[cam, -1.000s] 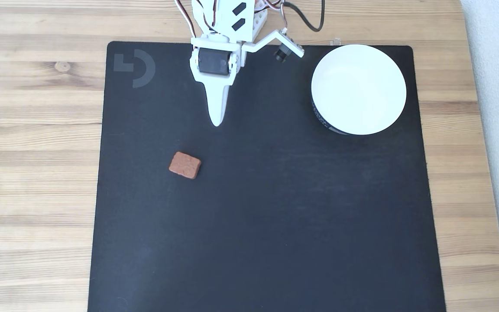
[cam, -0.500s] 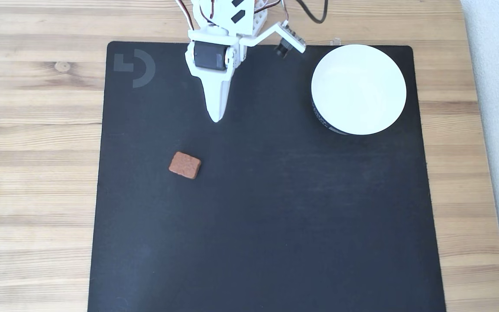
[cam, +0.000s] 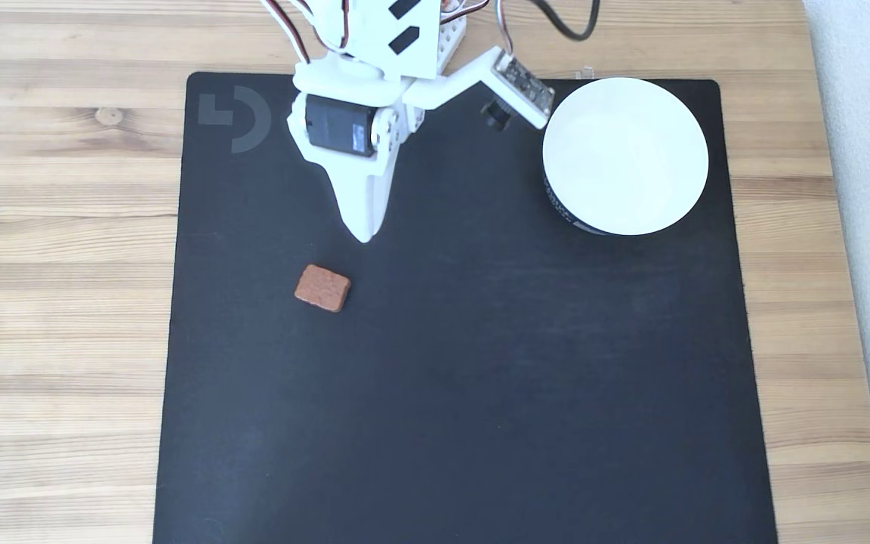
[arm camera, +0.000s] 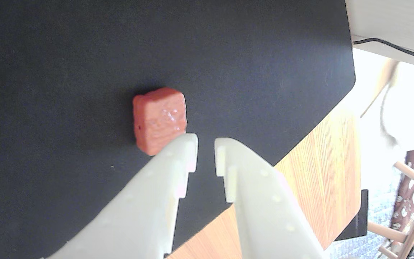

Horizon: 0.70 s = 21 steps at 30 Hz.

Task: Pick up the toy and place it on the plate

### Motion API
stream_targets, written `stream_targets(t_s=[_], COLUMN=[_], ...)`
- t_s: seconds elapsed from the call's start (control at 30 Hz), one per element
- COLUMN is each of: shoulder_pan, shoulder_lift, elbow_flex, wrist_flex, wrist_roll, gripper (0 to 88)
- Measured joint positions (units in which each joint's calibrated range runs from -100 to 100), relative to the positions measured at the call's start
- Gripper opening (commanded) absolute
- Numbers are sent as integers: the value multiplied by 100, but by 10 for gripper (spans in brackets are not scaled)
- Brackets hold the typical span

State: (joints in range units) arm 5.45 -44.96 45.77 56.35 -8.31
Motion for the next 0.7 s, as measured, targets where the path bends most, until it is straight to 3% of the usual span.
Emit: stream_targets(t_s=[0.3, 0.7], shoulder_pan=[791, 1457], shoulder_lift=[2073, 3813], elbow_flex=[-2419, -3278], wrist_flex=[1013, 1030], wrist_roll=[0, 0], gripper=[24, 24])
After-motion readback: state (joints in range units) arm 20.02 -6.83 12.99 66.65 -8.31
